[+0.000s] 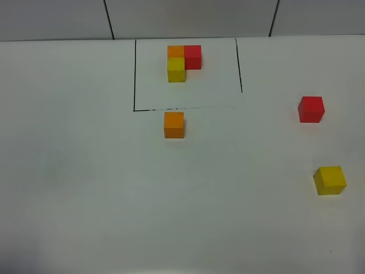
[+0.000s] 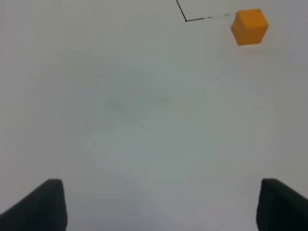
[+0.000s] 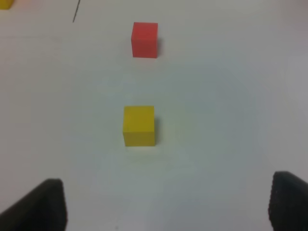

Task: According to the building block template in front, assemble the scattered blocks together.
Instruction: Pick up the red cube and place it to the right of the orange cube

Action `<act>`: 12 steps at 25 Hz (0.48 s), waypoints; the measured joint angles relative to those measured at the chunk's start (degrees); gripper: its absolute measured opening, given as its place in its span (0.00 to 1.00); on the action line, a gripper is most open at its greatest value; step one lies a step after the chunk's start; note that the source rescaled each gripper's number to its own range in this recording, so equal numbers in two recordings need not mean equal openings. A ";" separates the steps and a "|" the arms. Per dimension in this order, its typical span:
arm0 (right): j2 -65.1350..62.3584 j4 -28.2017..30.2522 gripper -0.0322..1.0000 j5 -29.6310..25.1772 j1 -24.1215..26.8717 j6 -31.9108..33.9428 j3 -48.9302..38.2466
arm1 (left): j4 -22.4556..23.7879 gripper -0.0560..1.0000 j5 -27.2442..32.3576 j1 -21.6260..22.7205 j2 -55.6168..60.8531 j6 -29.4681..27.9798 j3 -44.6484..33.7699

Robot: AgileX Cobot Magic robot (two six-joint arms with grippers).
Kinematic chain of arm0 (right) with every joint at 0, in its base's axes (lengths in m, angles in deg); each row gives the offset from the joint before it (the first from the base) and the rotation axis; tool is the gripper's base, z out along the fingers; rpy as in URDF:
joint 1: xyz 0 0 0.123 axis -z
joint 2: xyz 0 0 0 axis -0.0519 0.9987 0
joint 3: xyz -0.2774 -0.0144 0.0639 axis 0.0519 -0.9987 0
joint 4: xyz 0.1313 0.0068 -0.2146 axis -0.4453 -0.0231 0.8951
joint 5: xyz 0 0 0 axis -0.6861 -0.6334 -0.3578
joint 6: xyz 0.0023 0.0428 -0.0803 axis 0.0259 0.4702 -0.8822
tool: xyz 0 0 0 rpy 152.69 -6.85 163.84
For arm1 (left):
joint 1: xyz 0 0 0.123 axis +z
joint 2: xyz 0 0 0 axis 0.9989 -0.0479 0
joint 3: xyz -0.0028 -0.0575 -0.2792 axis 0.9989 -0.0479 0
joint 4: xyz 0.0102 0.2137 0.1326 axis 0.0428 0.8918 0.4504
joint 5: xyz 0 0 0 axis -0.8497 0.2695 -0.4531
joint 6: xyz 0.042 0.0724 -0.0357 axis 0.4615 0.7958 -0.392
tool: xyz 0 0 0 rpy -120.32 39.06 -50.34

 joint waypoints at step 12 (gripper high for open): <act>0.00 0.00 0.73 0.00 0.00 0.00 0.00 | -0.16 0.64 0.35 0.00 4.24 0.27 0.00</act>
